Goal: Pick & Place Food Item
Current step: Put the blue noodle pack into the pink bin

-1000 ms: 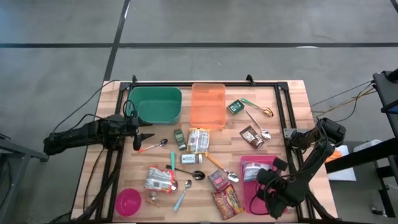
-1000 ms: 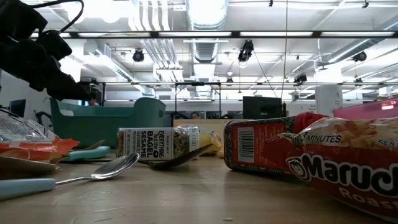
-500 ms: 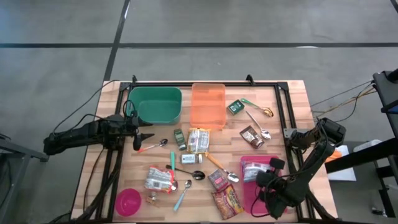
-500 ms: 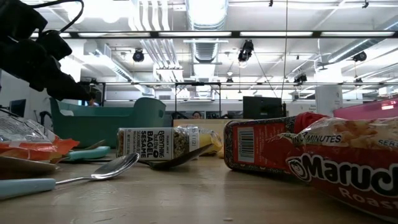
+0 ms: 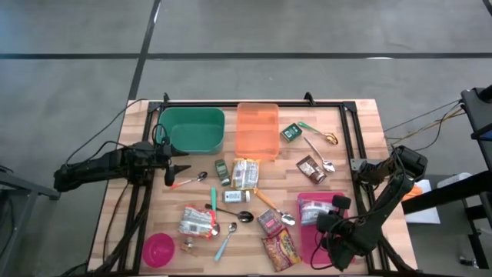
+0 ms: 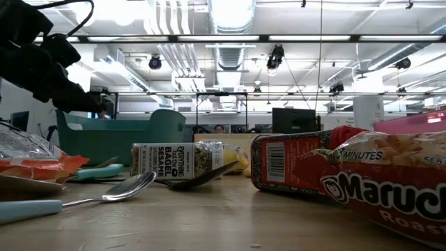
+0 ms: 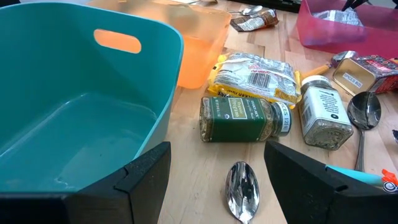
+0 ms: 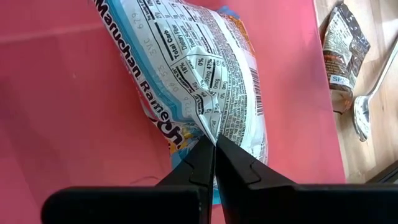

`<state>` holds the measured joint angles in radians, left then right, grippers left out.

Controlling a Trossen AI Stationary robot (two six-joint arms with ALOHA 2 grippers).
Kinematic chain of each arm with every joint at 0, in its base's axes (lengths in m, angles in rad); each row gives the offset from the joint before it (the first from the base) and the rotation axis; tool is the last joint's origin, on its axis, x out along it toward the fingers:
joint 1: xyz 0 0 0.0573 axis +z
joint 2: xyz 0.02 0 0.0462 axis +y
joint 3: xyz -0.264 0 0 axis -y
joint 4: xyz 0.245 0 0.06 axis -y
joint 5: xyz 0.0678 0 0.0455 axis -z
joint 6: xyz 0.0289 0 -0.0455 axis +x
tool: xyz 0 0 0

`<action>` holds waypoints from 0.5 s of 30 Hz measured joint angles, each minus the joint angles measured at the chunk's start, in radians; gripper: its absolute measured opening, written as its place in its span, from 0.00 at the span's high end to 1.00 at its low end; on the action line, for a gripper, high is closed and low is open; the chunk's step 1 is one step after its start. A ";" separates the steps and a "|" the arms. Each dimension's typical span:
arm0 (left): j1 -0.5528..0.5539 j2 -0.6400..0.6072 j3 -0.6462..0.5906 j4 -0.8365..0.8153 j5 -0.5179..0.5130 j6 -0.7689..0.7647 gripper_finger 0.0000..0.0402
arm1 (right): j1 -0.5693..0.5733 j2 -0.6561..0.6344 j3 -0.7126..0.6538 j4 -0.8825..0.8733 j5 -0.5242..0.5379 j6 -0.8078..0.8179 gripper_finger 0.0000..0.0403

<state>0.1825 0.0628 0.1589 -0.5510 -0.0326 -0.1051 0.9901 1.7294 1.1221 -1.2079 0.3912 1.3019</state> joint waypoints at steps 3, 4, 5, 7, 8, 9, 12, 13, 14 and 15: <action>0.000 0.000 0.000 0.000 0.000 0.000 0.35 | 0.000 0.000 0.000 0.003 0.000 0.002 0.98; 0.000 0.000 0.000 0.000 0.000 0.000 0.35 | 0.000 0.000 0.000 0.006 0.000 -0.001 0.98; 0.000 0.000 0.000 0.000 0.000 0.000 0.35 | 0.000 0.000 0.000 0.008 0.000 -0.001 0.98; 0.000 0.000 0.000 0.000 0.000 0.000 0.35 | 0.000 0.000 0.000 0.010 0.000 0.002 0.98; 0.000 0.000 0.000 0.000 0.000 0.000 0.35 | 0.000 0.000 0.000 0.011 0.000 0.003 0.98; 0.000 0.000 0.000 0.000 0.000 0.000 0.35 | 0.000 0.000 0.000 0.011 0.000 0.002 0.98; 0.000 0.000 0.000 0.000 0.000 0.000 0.35 | 0.000 0.000 0.000 0.012 0.000 0.000 0.98; 0.000 0.000 0.000 0.000 0.000 0.000 0.35 | 0.000 0.000 0.000 0.014 0.000 0.010 0.98; 0.000 0.000 0.000 0.000 0.000 0.000 0.35 | 0.000 0.000 0.000 0.016 0.000 0.023 0.98; 0.000 0.000 0.000 0.000 0.000 0.000 0.35 | 0.000 0.000 0.000 0.016 0.000 0.037 0.98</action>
<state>0.1825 0.0628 0.1589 -0.5510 -0.0326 -0.1051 0.9897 1.7294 1.1221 -1.1919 0.3908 1.3387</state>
